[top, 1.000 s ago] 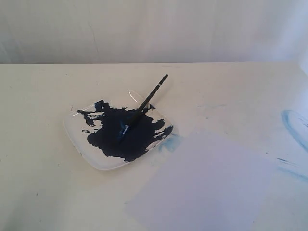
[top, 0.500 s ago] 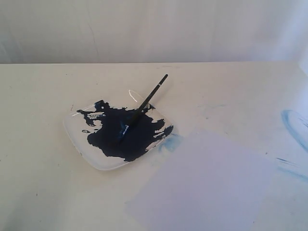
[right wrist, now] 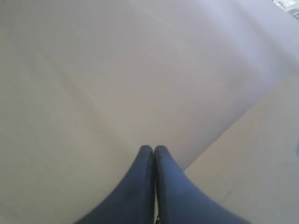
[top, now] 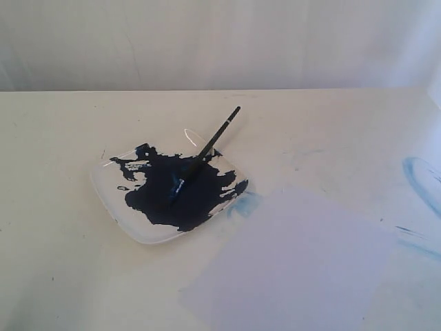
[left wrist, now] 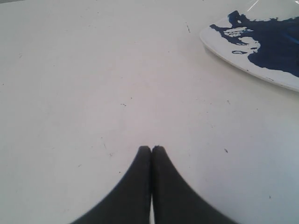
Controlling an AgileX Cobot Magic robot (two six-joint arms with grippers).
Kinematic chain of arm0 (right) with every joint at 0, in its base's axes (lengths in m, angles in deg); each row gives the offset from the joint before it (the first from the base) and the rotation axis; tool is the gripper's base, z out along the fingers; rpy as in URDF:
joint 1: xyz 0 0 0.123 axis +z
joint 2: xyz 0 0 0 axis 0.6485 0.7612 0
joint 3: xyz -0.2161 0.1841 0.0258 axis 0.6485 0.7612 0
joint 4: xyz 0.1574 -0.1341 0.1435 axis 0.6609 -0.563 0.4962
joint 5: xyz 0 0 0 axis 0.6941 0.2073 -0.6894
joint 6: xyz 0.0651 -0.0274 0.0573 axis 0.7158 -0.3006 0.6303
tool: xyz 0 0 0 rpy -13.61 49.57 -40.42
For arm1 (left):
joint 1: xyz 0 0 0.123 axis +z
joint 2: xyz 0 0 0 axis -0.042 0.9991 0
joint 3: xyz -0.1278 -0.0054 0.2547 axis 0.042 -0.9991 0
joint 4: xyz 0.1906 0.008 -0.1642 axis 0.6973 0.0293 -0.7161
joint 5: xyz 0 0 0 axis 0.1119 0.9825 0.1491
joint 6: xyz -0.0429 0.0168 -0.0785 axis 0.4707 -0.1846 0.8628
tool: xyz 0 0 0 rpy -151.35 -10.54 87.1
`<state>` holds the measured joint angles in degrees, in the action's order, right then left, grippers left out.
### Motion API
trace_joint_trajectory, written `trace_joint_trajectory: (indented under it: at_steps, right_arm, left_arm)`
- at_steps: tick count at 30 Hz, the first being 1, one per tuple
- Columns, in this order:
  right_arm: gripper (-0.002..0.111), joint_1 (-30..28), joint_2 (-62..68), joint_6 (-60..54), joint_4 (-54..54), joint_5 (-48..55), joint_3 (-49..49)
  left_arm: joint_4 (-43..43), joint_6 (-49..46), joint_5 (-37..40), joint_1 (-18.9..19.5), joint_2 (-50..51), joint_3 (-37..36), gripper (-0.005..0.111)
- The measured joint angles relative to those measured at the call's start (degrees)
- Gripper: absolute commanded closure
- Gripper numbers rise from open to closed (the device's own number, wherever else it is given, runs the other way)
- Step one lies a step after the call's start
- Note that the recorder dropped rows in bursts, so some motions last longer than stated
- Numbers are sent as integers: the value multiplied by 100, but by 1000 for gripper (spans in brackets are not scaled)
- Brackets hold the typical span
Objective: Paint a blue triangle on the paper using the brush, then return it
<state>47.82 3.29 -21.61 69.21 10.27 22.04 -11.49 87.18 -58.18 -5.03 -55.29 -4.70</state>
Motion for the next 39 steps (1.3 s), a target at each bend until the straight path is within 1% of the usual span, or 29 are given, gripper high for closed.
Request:
trace_joint_trajectory:
  at_steps: [5, 7, 10, 15, 18, 22, 29, 34, 37, 39]
  right_arm:
    - [108, 0, 40, 624, 0, -104, 0]
    - [108, 0, 176, 720, 0, -256, 0]
    - [108, 0, 568, 785, -36, -190, -129]
    - [108, 0, 1754, 785, -397, 392, -848]
    - [108, 67, 2622, 536, -576, 950, -1549]
    - [108, 443, 3876, -112, -546, 1747, -2632]
    - [108, 1383, 5952, -1604, 156, 2668, -4362]
    - [108, 2046, 7261, -1856, 266, 2687, -5306]
    - [108, 2297, 8065, -1856, 288, 2558, -5899]
    - [108, 2353, 8664, -1779, 301, 2558, -6324]
  left_arm:
    - [0, 0, 0, 0, 0, 0, 107]
    - [0, 0, 0, 0, 0, 0, 107]
    - [0, 0, 0, 0, 0, 0, 107]
    - [0, 0, 0, 0, 0, 0, 107]
    - [0, 0, 0, 0, 0, 0, 107]
    - [0, 0, 0, 0, 0, 0, 107]
    - [0, 0, 0, 0, 0, 0, 107]
    - [0, 0, 0, 0, 0, 0, 107]
    - [0, 0, 0, 0, 0, 0, 107]
    - [0, 0, 0, 0, 0, 0, 107]
